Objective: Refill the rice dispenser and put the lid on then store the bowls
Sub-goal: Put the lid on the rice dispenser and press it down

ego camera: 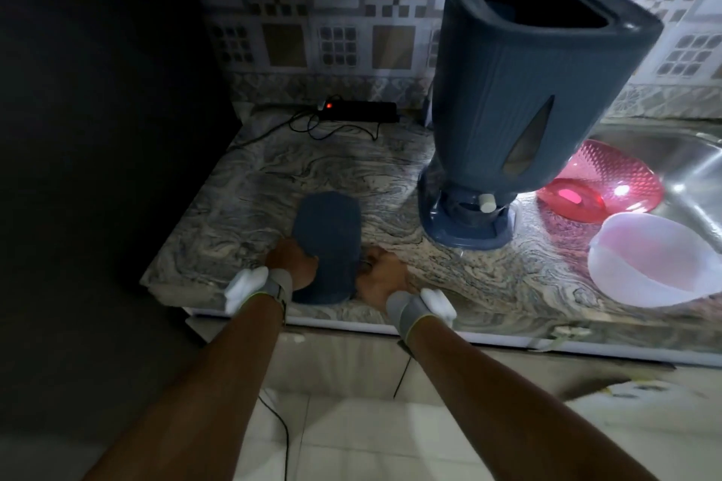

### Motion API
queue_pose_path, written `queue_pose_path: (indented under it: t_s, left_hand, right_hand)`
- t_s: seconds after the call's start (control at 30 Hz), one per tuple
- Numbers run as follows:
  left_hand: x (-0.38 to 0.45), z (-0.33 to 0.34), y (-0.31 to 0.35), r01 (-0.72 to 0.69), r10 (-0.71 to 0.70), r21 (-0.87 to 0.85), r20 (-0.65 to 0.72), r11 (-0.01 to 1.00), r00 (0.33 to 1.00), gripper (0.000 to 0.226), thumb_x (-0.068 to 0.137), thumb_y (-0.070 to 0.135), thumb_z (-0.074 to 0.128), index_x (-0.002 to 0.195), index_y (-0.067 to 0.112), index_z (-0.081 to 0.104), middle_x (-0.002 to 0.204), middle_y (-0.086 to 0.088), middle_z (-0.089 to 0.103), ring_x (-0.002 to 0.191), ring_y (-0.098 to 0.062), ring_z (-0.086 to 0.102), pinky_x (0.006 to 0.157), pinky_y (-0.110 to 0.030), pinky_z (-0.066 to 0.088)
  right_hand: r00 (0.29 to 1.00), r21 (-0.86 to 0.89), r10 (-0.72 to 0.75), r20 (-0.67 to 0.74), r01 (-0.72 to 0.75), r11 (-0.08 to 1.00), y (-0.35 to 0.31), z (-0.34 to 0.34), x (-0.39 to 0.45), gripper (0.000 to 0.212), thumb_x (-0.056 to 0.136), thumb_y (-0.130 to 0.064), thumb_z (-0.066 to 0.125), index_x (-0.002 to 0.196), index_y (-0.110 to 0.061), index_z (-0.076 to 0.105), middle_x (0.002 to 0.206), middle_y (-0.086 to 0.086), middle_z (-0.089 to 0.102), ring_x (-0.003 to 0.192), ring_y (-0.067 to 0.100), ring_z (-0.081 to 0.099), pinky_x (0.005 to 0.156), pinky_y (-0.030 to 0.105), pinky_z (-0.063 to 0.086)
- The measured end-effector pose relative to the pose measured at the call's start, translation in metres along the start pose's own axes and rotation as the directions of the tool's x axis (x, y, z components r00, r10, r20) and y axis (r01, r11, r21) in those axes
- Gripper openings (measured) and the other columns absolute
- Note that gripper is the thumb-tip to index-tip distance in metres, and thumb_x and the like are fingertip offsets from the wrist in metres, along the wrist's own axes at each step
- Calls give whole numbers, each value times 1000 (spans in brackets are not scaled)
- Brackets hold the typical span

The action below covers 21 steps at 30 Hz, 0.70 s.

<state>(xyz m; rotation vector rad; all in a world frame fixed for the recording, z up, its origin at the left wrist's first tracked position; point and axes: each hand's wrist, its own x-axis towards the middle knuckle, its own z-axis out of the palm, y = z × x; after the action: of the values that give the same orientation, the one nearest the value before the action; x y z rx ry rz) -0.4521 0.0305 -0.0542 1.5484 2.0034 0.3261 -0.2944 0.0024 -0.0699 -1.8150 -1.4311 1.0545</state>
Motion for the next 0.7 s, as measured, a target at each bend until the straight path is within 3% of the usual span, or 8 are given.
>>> queue_pose_path:
  t_s: [0.1, 0.2, 0.4, 0.57, 0.7]
  left_hand:
    - [6, 7, -4, -33, 33, 44, -1, 998, 999, 51, 99, 22, 49, 145, 4, 38, 150, -17, 39, 135, -38, 39, 111, -43, 36]
    - [5, 10, -5, -30, 30, 53, -3, 998, 1000, 51, 97, 21, 53, 143, 2, 41, 149, -18, 41, 135, -37, 41, 111, -42, 36]
    - [-20, 5, 12, -58, 57, 89, 19, 994, 998, 52, 92, 23, 63, 139, 6, 49, 142, -17, 50, 129, -36, 48, 106, -42, 41]
    - [-47, -20, 37, 9, -5, -110, 32, 994, 999, 41, 81, 24, 76, 117, 6, 67, 122, -15, 66, 111, -35, 61, 93, -40, 52]
    - [-73, -48, 69, -56, 60, -51, 81, 997, 995, 38, 89, 30, 66, 114, 1, 66, 117, -21, 65, 107, -38, 61, 86, -39, 51]
  right_hand:
    - [999, -30, -5, 31, 6, 1000, 1, 7, 6, 32, 87, -12, 59, 117, -16, 68, 116, 10, 71, 110, 32, 63, 78, 26, 45]
    - [999, -48, 12, 44, -9, 999, 6, 9, 8, 34, 87, -14, 60, 120, -20, 66, 119, 8, 69, 112, 32, 62, 82, 26, 45]
    - [992, 135, 125, 6, -125, 983, 7, -2, -8, 42, 85, -5, 63, 125, -16, 63, 124, 8, 66, 117, 26, 61, 99, 30, 49]
    - [999, 113, 52, -2, -51, 992, -11, -43, -26, 53, 78, -6, 73, 130, -12, 62, 123, 9, 67, 113, 27, 63, 97, 41, 53]
    - [998, 88, -22, -62, 27, 996, -38, -90, -48, 42, 76, -7, 71, 117, -11, 71, 111, 9, 72, 104, 25, 66, 89, 26, 53]
